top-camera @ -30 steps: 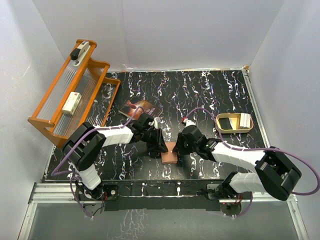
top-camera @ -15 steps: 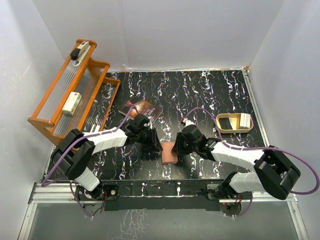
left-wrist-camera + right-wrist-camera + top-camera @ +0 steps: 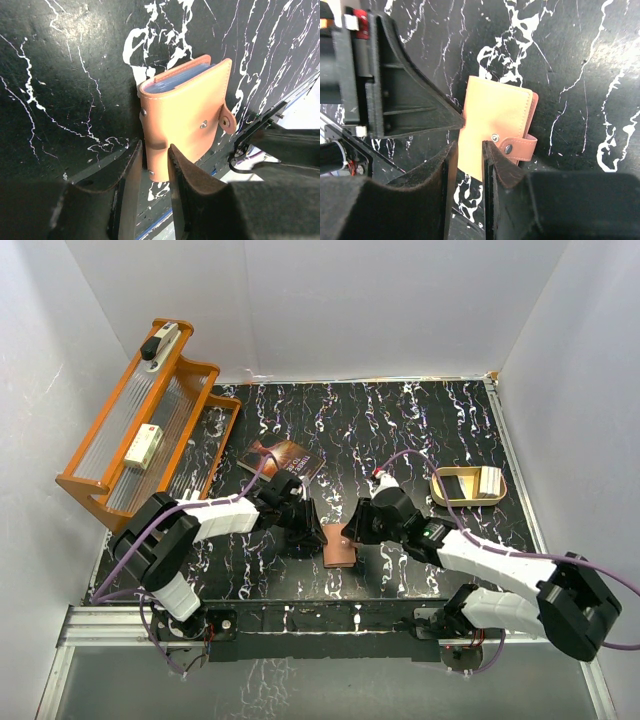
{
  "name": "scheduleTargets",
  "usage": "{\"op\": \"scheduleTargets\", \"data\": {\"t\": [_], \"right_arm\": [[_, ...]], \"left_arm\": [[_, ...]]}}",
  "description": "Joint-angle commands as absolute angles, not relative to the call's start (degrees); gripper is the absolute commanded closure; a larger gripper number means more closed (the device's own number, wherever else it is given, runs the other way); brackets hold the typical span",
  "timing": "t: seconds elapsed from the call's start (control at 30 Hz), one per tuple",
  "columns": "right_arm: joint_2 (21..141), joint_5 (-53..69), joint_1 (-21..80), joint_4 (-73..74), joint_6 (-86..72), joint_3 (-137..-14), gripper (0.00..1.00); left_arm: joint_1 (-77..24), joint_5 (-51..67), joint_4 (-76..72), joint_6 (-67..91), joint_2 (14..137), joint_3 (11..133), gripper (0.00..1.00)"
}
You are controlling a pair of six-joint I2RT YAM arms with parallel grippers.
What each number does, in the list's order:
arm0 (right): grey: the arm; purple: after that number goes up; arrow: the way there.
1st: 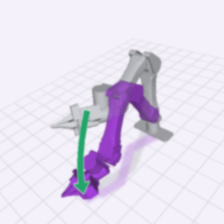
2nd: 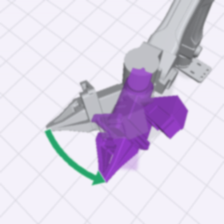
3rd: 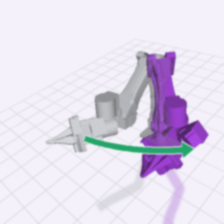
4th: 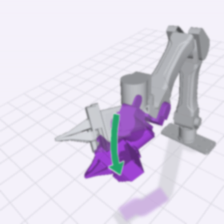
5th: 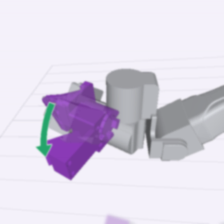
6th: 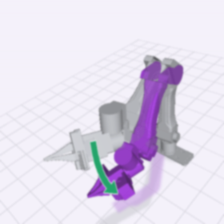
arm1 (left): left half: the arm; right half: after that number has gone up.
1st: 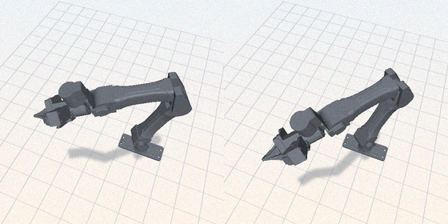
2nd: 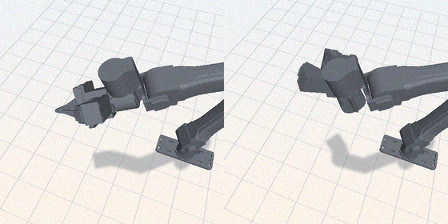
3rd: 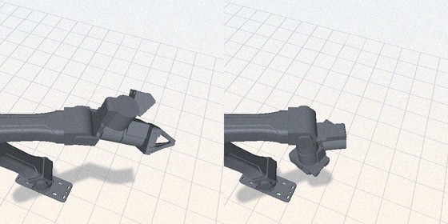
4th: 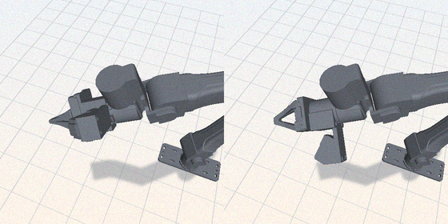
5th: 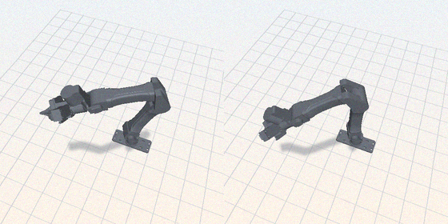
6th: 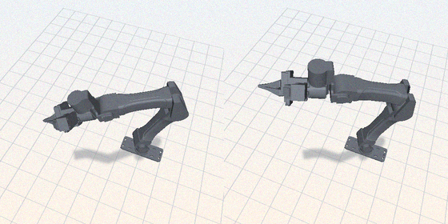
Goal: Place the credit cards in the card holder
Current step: Close the card holder at the center of the board.
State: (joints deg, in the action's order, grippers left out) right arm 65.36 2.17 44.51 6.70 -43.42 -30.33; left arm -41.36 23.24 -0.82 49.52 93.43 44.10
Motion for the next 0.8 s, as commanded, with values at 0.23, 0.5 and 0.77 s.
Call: {"op": "scheduleTargets", "data": {"t": [0.23, 0.5, 0.77], "right_arm": [[62.28, -2.61, 44.4, 8.77, -42.76, -31.25, 0.76], [63.03, -0.81, 43.03, 6.91, -44.28, -29.67, 0.76], [62.84, 1.67, 41.13, 4.82, -45.15, -26.79, 0.74]], "left_arm": [[-41.22, 25.72, -0.36, 49.3, 91.56, 46.93, 0.82], [-41.3, 31.38, -5.02, 48.03, 98.08, 49.42, 0.86], [-41.3, 31.06, -6.71, 47.96, 100.98, 46.9, 0.87]]}}
